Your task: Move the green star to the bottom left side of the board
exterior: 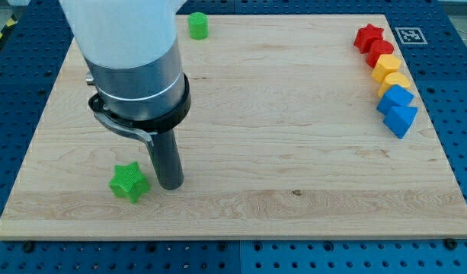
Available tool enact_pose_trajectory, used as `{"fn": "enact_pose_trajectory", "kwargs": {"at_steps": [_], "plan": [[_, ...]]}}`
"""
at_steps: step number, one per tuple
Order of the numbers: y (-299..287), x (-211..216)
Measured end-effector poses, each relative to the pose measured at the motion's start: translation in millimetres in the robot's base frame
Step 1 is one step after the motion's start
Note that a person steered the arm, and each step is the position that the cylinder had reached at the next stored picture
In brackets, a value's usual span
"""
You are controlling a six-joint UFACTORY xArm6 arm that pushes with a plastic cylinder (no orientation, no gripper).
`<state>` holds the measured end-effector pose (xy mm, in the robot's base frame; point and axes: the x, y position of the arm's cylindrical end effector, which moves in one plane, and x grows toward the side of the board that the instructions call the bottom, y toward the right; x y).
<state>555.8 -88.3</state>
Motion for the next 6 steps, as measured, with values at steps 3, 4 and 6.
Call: {"fn": "enact_pose_trajectory", "kwargs": {"at_steps": [3,4,6], "plan": [[-10,12],[-20,12],[-57,-5]]}}
